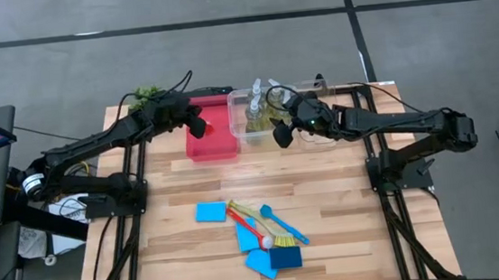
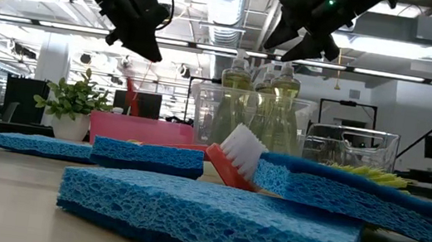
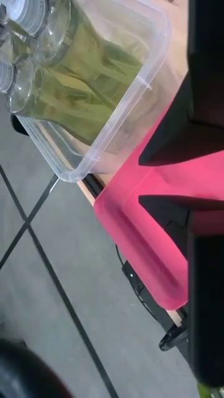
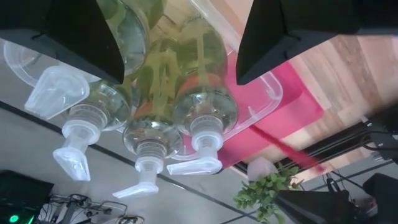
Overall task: Pick & Place Kitchen Sink Supplies
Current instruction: Put the blue toilet brush into the red bin
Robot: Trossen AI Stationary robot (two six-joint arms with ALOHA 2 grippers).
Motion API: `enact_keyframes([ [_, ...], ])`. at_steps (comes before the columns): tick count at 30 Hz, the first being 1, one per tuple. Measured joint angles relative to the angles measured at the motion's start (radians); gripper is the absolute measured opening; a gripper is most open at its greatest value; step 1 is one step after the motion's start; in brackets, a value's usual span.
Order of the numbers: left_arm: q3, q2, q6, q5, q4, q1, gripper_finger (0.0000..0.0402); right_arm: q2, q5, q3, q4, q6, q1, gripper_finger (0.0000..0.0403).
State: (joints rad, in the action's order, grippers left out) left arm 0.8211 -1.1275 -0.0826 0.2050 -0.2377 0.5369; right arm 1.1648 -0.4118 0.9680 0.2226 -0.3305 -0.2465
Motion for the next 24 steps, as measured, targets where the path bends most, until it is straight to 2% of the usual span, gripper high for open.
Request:
enact_keyframes([
  [9, 0.0, 0.0, -0.028, -0.064, -0.006, -0.013, 0.014, 0.0, 0.022, 0.0, 0.001, -0.001, 0.037, 0.0302],
  [17, 0.0, 0.0, -0.038, -0.066, -0.009, -0.094, 0.0145, 0.0, 0.023, 0.0, 0.012, -0.001, 0.12, 0.0302],
  [24, 0.0, 0.0, -0.063, -0.066, -0.016, -0.188, 0.0145, 0.007, 0.035, 0.001, 0.149, -0.003, 0.227, 0.0302],
])
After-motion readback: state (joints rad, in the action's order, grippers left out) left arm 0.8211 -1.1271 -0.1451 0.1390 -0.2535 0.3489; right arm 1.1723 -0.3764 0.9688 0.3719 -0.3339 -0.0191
